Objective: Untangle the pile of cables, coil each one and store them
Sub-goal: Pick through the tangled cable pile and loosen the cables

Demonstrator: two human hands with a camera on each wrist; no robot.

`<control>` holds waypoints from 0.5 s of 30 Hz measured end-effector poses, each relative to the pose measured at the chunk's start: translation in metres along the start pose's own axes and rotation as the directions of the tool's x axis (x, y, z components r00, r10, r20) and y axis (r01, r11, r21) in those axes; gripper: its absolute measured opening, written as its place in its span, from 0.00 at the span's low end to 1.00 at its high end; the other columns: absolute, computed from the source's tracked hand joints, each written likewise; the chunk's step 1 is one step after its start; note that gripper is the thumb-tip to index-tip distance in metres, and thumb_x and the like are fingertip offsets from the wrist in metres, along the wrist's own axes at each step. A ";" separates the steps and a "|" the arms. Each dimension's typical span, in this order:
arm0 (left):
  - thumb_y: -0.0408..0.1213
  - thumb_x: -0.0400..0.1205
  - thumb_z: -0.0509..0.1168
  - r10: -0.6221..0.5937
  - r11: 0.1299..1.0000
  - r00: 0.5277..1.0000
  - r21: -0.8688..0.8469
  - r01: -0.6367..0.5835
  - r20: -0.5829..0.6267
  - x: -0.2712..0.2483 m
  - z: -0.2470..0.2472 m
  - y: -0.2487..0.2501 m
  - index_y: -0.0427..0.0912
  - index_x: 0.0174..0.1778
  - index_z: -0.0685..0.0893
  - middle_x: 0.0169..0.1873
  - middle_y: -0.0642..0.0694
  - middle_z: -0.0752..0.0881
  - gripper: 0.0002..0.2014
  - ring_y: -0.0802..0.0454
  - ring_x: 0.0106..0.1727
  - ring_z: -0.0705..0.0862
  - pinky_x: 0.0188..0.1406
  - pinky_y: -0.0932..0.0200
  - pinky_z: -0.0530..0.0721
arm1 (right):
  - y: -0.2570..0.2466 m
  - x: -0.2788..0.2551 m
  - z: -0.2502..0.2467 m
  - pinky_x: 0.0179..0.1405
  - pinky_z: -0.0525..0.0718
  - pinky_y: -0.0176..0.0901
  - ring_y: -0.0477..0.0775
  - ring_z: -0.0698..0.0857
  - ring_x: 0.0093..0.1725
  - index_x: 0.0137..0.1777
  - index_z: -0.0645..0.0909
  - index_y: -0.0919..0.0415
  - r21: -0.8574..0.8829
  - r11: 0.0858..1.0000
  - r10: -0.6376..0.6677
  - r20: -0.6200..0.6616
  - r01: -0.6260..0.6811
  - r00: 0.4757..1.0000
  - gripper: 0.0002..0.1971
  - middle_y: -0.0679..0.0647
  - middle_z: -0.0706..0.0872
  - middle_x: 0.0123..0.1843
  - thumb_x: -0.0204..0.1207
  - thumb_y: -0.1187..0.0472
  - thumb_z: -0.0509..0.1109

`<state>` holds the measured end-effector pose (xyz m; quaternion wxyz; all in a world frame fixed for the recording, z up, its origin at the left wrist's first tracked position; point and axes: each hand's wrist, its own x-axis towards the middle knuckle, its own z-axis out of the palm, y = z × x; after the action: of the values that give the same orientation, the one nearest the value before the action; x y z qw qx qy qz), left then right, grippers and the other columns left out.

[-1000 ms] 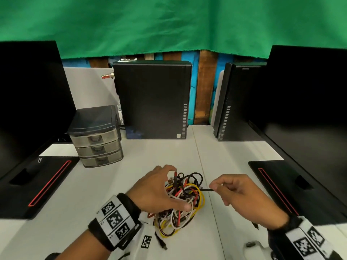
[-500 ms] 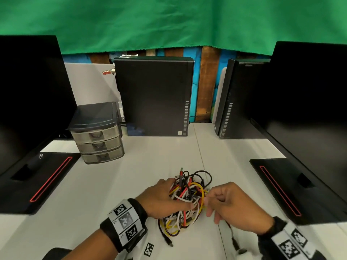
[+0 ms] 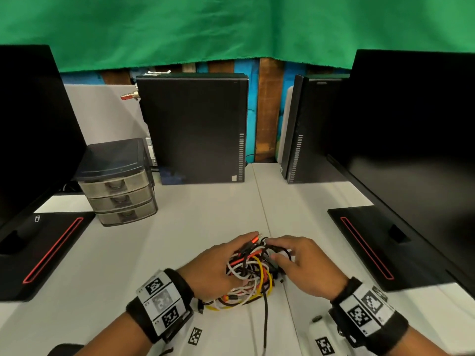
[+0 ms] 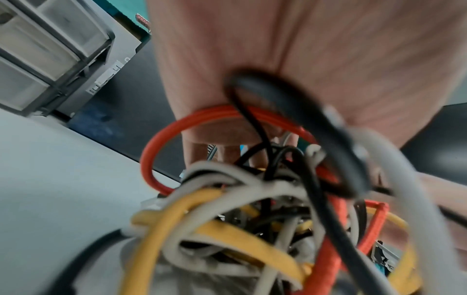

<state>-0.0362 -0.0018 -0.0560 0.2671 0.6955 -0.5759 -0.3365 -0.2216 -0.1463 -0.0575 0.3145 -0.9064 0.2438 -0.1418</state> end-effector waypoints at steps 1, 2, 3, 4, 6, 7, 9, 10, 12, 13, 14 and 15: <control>0.41 0.80 0.74 0.013 1.000 1.000 0.004 -0.013 0.008 0.000 0.000 0.000 0.76 0.82 0.54 0.75 0.68 0.75 0.44 0.69 0.73 0.76 0.76 0.57 0.76 | 0.001 0.000 0.001 0.60 0.81 0.31 0.33 0.85 0.57 0.65 0.87 0.42 -0.014 1.000 -0.007 -0.021 0.006 1.000 0.13 0.34 0.89 0.59 0.84 0.55 0.69; 0.40 0.80 0.73 0.026 0.999 1.000 0.020 -0.026 0.014 0.000 0.000 0.000 0.78 0.82 0.52 0.76 0.68 0.74 0.45 0.68 0.75 0.74 0.78 0.57 0.74 | 0.001 0.001 0.001 0.57 0.83 0.34 0.34 0.86 0.53 0.61 0.89 0.42 -0.020 1.000 -0.002 -0.063 0.001 0.998 0.11 0.34 0.91 0.54 0.83 0.54 0.70; 0.39 0.81 0.72 0.036 0.999 0.999 0.036 -0.037 0.017 0.000 -0.001 -0.001 0.79 0.81 0.51 0.78 0.68 0.72 0.45 0.67 0.77 0.72 0.79 0.58 0.73 | 0.002 0.002 -0.002 0.54 0.84 0.34 0.34 0.87 0.49 0.58 0.91 0.43 -0.011 0.999 0.030 -0.126 -0.032 0.992 0.09 0.34 0.91 0.50 0.83 0.54 0.71; 0.38 0.82 0.72 0.045 0.998 0.999 0.052 -0.046 0.013 0.000 -0.001 -0.001 0.80 0.81 0.52 0.79 0.68 0.71 0.45 0.67 0.78 0.70 0.80 0.58 0.71 | 0.006 0.004 -0.005 0.53 0.86 0.36 0.34 0.88 0.45 0.55 0.91 0.45 0.020 0.995 0.104 -0.206 -0.102 0.973 0.08 0.34 0.91 0.46 0.83 0.54 0.71; 0.37 0.81 0.71 0.060 0.996 0.998 0.074 -0.058 -0.023 0.002 -0.001 -0.004 0.77 0.81 0.58 0.77 0.68 0.71 0.41 0.67 0.78 0.70 0.80 0.57 0.70 | 0.020 0.008 -0.016 0.52 0.89 0.45 0.40 0.89 0.39 0.51 0.91 0.48 0.175 0.948 0.311 -0.309 -0.267 0.899 0.06 0.41 0.91 0.38 0.82 0.55 0.72; 0.38 0.80 0.71 0.064 0.995 0.997 0.081 -0.060 -0.045 0.003 -0.001 -0.005 0.75 0.80 0.62 0.75 0.67 0.73 0.39 0.66 0.76 0.72 0.80 0.55 0.71 | 0.029 0.009 -0.020 0.53 0.90 0.51 0.45 0.90 0.40 0.50 0.91 0.49 0.220 0.917 0.387 -0.294 -0.332 0.874 0.06 0.45 0.92 0.38 0.82 0.58 0.72; 0.40 0.77 0.73 0.072 0.994 0.995 0.087 -0.066 -0.072 0.006 -0.001 -0.008 0.73 0.77 0.68 0.69 0.65 0.77 0.36 0.64 0.73 0.76 0.77 0.53 0.74 | 0.038 0.008 -0.022 0.61 0.88 0.53 0.47 0.89 0.52 0.65 0.86 0.47 0.112 0.918 0.394 -0.187 -0.379 0.900 0.14 0.45 0.91 0.54 0.82 0.63 0.70; 0.40 0.77 0.74 0.077 0.994 0.994 0.088 -0.070 -0.075 0.007 0.000 -0.009 0.73 0.76 0.69 0.68 0.65 0.77 0.35 0.64 0.72 0.77 0.76 0.53 0.75 | 0.039 0.006 -0.020 0.68 0.83 0.46 0.45 0.85 0.62 0.74 0.79 0.44 0.030 0.942 0.335 -0.119 -0.334 0.935 0.22 0.42 0.86 0.66 0.83 0.64 0.68; 0.41 0.77 0.75 0.087 0.993 0.993 0.084 -0.080 -0.082 0.008 0.001 -0.010 0.72 0.75 0.71 0.68 0.65 0.78 0.34 0.65 0.71 0.77 0.75 0.54 0.75 | 0.028 0.003 -0.014 0.75 0.66 0.30 0.36 0.71 0.73 0.81 0.70 0.41 -0.077 0.987 0.138 -0.023 -0.140 0.990 0.28 0.34 0.73 0.75 0.84 0.63 0.67; 0.41 0.77 0.75 0.088 0.994 0.993 0.078 -0.082 -0.083 0.008 0.001 -0.010 0.72 0.75 0.71 0.68 0.65 0.78 0.34 0.65 0.71 0.77 0.75 0.54 0.76 | 0.019 0.003 -0.012 0.76 0.61 0.27 0.33 0.67 0.75 0.81 0.71 0.40 -0.115 0.993 0.028 0.003 -0.027 1.000 0.27 0.32 0.72 0.75 0.85 0.61 0.67; 0.41 0.78 0.75 0.087 0.994 0.993 0.070 -0.082 -0.081 0.007 0.000 -0.010 0.72 0.74 0.70 0.68 0.65 0.78 0.33 0.65 0.70 0.78 0.75 0.54 0.76 | 0.015 0.003 -0.009 0.77 0.62 0.29 0.33 0.68 0.75 0.79 0.74 0.40 -0.152 0.986 -0.066 0.016 0.067 0.998 0.25 0.32 0.74 0.75 0.84 0.59 0.68; 0.41 0.78 0.74 0.086 0.995 0.993 0.064 -0.081 -0.079 0.007 0.000 -0.010 0.73 0.74 0.70 0.68 0.64 0.79 0.33 0.65 0.70 0.78 0.75 0.53 0.76 | 0.010 0.003 -0.007 0.75 0.68 0.32 0.35 0.73 0.73 0.76 0.78 0.41 -0.182 0.976 -0.118 0.025 0.120 0.993 0.22 0.33 0.79 0.72 0.84 0.57 0.70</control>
<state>-0.0291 -0.0066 -0.0643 0.2828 0.6919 -0.6030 -0.2787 -0.2252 -0.1583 -0.0587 0.2226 -0.9454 0.1987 -0.1308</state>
